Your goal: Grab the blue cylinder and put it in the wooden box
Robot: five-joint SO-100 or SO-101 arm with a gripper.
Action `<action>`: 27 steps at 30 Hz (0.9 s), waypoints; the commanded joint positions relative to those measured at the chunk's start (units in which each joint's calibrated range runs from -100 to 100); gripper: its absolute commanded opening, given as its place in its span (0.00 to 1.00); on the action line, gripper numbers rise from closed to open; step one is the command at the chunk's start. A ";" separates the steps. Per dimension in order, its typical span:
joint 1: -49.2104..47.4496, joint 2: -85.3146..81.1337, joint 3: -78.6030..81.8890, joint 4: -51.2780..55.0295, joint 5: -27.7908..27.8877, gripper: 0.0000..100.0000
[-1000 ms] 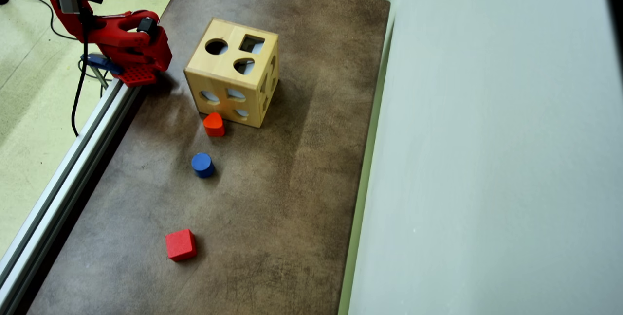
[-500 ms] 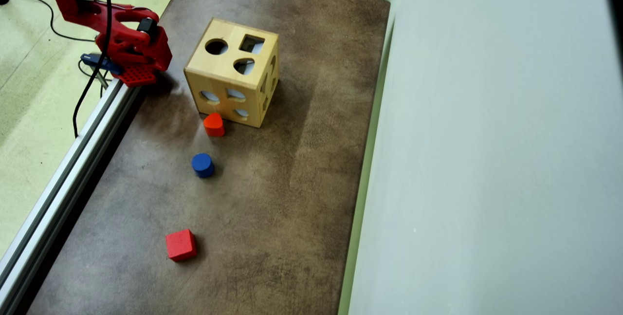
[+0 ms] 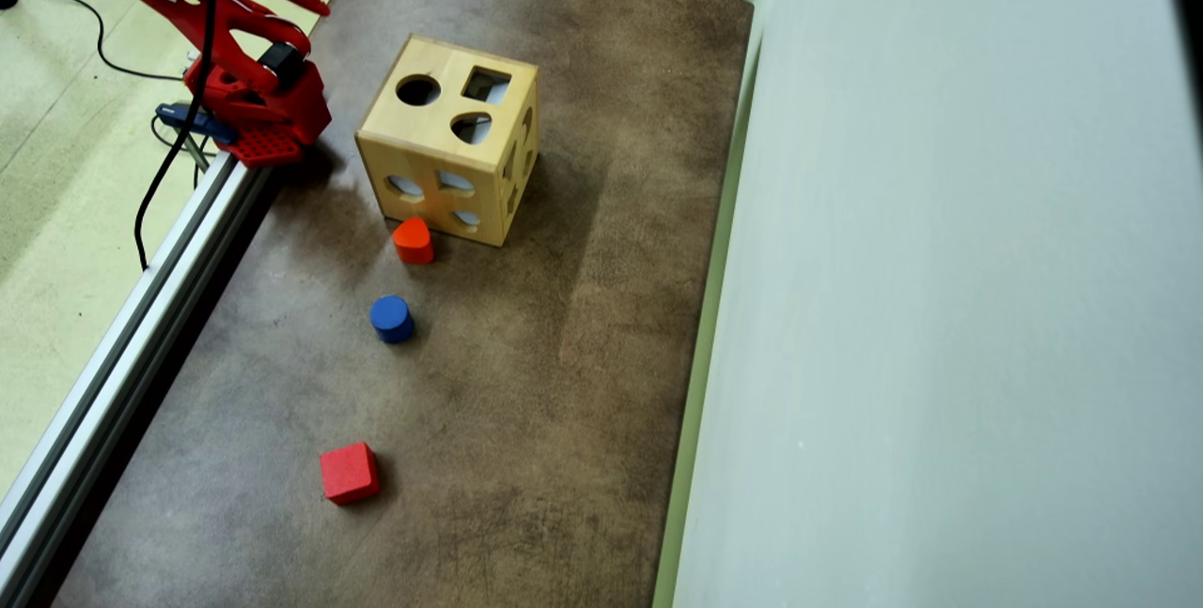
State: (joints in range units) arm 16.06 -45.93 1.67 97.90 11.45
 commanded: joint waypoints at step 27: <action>19.67 41.22 -1.85 -5.30 9.47 0.32</action>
State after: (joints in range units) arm 33.09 -8.81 1.67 97.42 20.49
